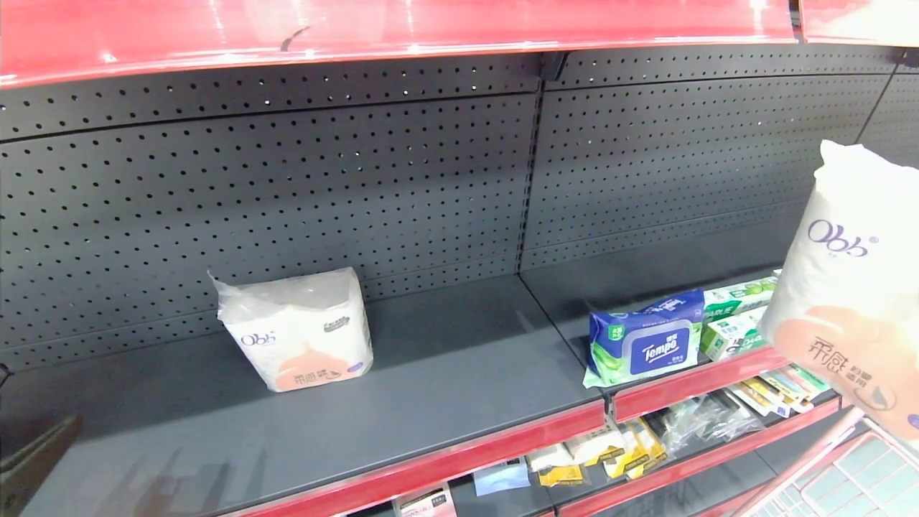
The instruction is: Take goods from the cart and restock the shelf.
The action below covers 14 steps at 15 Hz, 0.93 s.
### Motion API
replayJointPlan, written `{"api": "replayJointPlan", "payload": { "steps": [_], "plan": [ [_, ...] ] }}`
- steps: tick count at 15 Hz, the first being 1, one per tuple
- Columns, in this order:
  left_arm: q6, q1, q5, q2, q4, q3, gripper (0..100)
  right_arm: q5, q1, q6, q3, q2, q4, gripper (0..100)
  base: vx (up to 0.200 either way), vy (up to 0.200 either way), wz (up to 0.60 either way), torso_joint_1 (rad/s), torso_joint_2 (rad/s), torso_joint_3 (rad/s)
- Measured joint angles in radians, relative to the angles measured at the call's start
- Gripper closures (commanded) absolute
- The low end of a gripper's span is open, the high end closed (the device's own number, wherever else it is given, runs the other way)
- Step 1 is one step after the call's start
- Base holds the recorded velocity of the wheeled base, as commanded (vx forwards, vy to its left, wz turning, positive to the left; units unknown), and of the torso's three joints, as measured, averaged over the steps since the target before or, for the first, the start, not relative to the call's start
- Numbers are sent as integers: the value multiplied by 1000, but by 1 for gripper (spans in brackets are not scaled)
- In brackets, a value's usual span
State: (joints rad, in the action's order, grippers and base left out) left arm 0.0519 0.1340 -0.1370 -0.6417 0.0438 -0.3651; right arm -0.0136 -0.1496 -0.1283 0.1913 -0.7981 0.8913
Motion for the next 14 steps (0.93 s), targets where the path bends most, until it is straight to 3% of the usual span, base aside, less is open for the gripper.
{"api": "replayJointPlan", "payload": {
  "steps": [2,8,12,13,14],
  "plan": [
    [65,4,-124,-132,42,-7,0,0,20,2,-25,18,-1,100,0,0,0,0,0,0],
    [218,42,-330,-542,354,-27,0,0,41,2,-75,58,-51,100,0,0,0,0,0,0],
    [419,106,-507,-780,426,-85,0,-1,43,2,-74,59,-86,100,0,0,0,0,0,0],
    [448,127,-538,-820,427,-108,0,-3,44,1,-73,59,-87,100,0,0,0,0,0,0],
    [457,141,-549,-853,425,-125,0,-6,49,2,-73,59,-87,100,0,0,0,0,0,0]
  ]
}}
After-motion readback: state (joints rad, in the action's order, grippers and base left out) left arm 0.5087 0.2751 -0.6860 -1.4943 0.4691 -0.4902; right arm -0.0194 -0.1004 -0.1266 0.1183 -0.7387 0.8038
